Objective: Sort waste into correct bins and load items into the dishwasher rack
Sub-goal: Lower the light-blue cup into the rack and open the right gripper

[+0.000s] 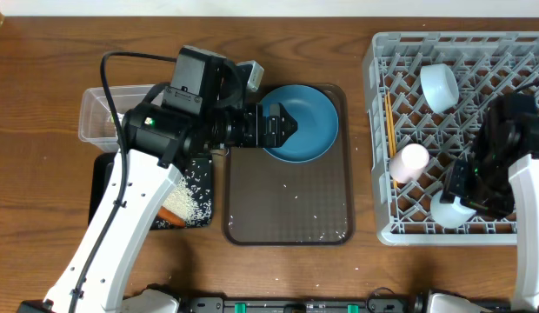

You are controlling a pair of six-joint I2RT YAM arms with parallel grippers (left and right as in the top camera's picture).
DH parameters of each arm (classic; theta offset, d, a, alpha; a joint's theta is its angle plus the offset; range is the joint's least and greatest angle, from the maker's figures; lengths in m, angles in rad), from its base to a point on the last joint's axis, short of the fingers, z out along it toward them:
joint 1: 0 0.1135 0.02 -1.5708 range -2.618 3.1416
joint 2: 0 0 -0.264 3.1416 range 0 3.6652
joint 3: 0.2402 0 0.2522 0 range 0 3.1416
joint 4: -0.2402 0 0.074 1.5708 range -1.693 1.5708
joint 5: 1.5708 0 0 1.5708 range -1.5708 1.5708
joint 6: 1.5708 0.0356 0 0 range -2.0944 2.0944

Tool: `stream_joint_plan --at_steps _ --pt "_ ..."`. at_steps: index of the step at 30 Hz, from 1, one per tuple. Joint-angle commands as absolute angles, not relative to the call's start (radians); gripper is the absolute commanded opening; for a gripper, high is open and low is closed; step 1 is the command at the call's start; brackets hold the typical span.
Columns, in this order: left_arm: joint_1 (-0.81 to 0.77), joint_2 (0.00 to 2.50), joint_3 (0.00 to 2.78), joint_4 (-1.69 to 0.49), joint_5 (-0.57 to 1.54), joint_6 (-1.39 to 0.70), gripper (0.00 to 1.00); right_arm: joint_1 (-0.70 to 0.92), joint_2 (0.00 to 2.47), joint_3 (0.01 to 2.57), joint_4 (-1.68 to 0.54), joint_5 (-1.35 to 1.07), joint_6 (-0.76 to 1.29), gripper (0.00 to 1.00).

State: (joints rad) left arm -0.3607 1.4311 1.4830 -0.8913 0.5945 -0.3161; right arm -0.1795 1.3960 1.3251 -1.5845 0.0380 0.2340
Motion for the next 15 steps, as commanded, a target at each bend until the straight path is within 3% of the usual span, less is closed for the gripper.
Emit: stream_joint_plan --at_steps 1,15 --pt "-0.358 1.431 1.485 -0.894 0.582 -0.307 0.97 -0.197 1.393 1.295 -1.571 0.056 0.259 0.26" --pt "-0.358 1.431 1.485 -0.894 0.582 -0.307 0.97 -0.221 1.393 1.201 -1.435 0.056 0.269 0.26"
